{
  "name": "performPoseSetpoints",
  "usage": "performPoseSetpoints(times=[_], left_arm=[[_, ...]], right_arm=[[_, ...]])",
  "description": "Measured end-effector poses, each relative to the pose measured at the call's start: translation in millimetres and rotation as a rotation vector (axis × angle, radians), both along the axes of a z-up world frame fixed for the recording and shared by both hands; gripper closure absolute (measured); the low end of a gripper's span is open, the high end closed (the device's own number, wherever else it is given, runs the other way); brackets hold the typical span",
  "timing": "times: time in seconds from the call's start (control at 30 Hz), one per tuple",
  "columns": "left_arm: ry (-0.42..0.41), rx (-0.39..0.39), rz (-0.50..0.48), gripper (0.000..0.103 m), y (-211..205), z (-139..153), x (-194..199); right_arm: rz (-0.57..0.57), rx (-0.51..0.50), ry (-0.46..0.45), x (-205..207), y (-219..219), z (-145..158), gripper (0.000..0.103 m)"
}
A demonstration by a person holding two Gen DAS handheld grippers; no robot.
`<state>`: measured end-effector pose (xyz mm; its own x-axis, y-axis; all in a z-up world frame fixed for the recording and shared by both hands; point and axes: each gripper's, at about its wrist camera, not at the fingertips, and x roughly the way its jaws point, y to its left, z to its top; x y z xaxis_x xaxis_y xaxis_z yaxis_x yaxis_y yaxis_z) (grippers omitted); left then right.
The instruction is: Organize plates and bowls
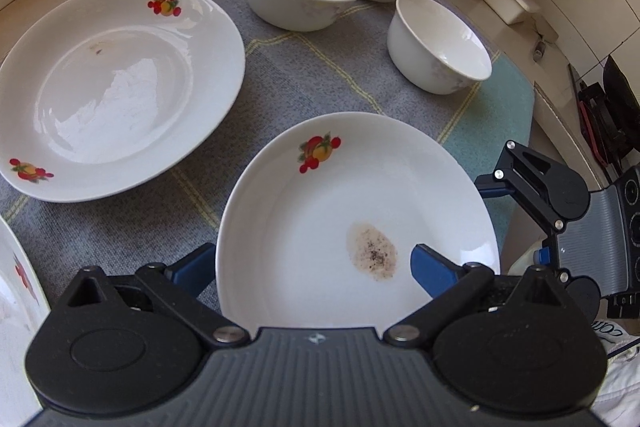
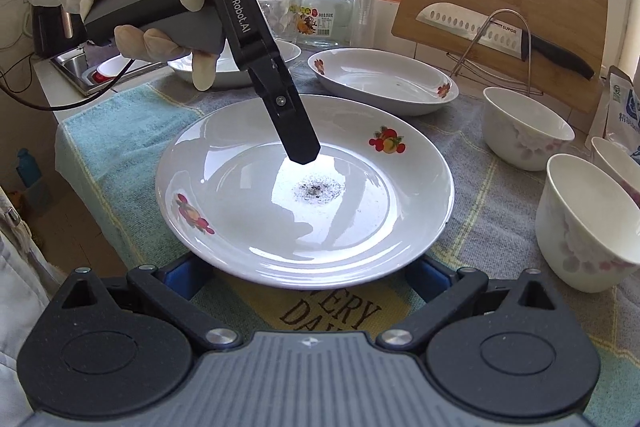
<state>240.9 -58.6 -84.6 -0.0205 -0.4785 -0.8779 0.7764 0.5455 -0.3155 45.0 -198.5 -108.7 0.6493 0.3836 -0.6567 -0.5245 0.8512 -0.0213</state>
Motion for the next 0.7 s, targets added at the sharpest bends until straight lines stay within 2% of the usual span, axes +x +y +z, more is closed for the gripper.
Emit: performPoseSetpoints(times=[0.17, 0.37, 0.7], left_arm=[[0.034, 0.0, -0.015, 0.003, -3.5, -0.3, 5.6], [0.061, -0.002, -0.038, 0.008, -7.2, 1.2, 8.9], [0.068, 0.01, -0.063, 0.008, -8.0, 1.5, 11.1]], right_arm=[[0.01, -0.013, -0.001, 0.9, 2.0, 1.2, 0.0], [0.015, -0.018, 0.013, 4.2, 3.1, 2.0, 0.0], [0.015, -0.039, 0.034, 9.1, 6.6, 4.4, 0.0]])
